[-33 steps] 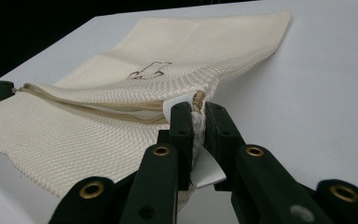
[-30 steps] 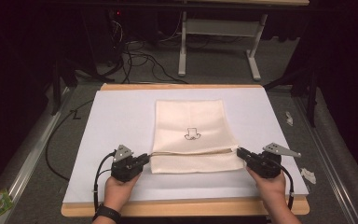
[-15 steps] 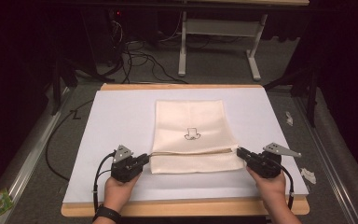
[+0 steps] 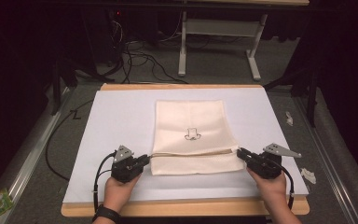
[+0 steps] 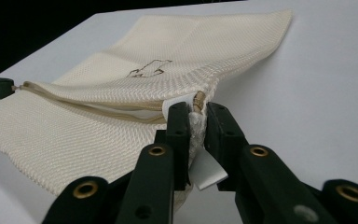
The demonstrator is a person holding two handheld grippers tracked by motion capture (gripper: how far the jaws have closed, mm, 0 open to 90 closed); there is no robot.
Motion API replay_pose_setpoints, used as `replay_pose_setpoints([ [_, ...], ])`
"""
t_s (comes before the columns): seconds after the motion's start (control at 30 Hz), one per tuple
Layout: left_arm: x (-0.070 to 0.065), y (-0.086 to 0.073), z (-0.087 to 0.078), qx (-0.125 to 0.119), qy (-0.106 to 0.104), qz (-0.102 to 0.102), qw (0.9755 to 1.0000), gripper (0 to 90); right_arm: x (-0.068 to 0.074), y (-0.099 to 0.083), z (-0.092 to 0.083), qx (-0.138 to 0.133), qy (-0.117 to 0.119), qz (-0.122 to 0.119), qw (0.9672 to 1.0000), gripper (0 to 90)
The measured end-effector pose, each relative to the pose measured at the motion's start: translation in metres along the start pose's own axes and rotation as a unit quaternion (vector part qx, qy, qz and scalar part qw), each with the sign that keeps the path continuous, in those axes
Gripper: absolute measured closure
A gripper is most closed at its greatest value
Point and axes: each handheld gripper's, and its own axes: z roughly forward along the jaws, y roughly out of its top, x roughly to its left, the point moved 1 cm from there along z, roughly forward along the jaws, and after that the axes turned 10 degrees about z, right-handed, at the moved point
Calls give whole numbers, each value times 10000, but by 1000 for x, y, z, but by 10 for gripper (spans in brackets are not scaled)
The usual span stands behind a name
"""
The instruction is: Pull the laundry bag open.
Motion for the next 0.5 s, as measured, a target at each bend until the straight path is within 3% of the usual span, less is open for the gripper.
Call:
replay_pose_setpoints([
  [0.03, 0, 0, 0, -7, -27, -23, 10000, 773, 0, 0, 0, 0, 0, 0, 10000, 768],
  [0.1, 1, 1, -2, -80, -75, -96, 9999, 664, -2, 0, -1, -1, -30, -10, 10000, 682],
  [0.13, 1, 2, -3, -119, -44, -121, 9998, 578, -3, -1, -3, -1, -114, -21, 9999, 572],
  [0.17, 2, 2, -4, -142, 3, -125, 9998, 578, -3, -1, -3, -1, -114, -21, 9999, 572],
  [0.2, 4, 2, -7, -161, 149, -86, 9997, 503, -6, 0, -6, -53, -195, -14, 9998, 463],
  [0.23, 4, 2, -7, -161, 149, -86, 9997, 477, -6, 0, -6, -53, -195, -14, 9998, 463],
  [0.3, 8, 1, -12, -170, 376, -13, 9991, 450, -12, 2, -10, -121, -371, -15, 9992, 365],
  [0.37, 15, -1, -19, -175, 642, 51, 9978, 410, -18, 4, -14, -197, -733, -146, 9970, 277],
  [0.5, 36, -8, -34, -182, 1125, -30, 9935, 371, -37, 9, -22, -368, -1078, -3, 9935, 224],
])
